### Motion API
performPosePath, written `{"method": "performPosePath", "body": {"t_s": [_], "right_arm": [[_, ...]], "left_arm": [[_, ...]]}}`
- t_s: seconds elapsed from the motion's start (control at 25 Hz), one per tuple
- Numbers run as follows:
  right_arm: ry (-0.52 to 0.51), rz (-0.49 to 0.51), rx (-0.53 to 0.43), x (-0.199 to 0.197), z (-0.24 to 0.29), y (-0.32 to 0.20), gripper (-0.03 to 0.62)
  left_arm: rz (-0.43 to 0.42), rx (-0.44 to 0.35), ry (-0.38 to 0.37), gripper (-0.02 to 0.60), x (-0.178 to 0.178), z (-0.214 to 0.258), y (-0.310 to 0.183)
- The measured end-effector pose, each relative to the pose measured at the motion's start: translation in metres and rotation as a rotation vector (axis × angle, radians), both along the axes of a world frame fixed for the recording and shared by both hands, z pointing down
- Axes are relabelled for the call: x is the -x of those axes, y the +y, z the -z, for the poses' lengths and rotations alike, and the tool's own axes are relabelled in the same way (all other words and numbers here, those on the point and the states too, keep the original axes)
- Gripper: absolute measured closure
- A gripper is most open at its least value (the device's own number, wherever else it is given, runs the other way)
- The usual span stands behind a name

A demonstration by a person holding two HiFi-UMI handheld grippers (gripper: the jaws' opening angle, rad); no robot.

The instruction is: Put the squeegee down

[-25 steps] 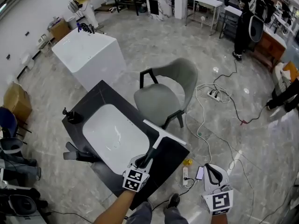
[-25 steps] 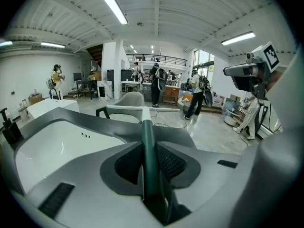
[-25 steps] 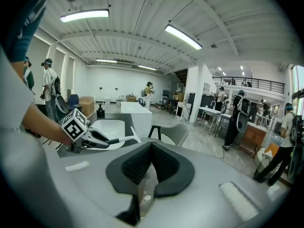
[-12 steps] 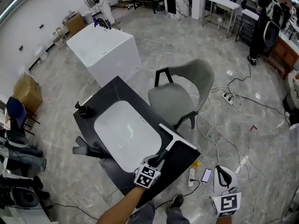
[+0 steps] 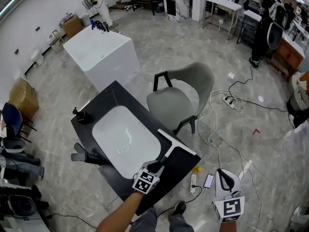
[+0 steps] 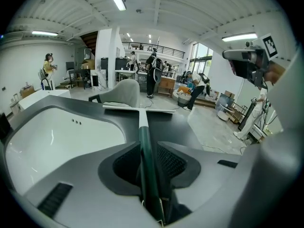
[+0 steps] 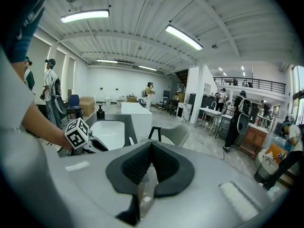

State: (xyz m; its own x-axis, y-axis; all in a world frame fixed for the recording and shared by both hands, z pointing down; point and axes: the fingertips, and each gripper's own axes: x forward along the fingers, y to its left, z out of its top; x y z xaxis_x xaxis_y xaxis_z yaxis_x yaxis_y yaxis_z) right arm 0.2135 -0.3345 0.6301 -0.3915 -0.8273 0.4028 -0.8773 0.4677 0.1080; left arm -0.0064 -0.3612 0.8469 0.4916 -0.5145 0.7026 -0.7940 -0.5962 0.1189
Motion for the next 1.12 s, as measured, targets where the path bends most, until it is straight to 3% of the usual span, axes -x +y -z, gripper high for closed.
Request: {"method": "performPosePath", "body": {"t_s": [0.36,0.56,0.8,1.12], "right_arm": [[-0.008,-0.002,-0.037,0.005,0.031,0.011,0.583],[-0.015,0.008,-0.086,0.004,0.069,0.020,0.583],[-0.023,0.040,-0.140,0.011,0.115,0.034,0.583],[-0.025,0.112,-0.220,0.036,0.179,0.052,0.583]], "left_arm": [[0.002,-0.079,0.030,0.471,0.015,0.051,0.011],[0.018,-0.194,0.041,0.493,0.037,0.124,0.019],[0.034,-0.349,0.040,0.572,0.075,0.224,0.045],[0.090,-0.497,0.070,0.575,0.110,0.328,0.094]]}}
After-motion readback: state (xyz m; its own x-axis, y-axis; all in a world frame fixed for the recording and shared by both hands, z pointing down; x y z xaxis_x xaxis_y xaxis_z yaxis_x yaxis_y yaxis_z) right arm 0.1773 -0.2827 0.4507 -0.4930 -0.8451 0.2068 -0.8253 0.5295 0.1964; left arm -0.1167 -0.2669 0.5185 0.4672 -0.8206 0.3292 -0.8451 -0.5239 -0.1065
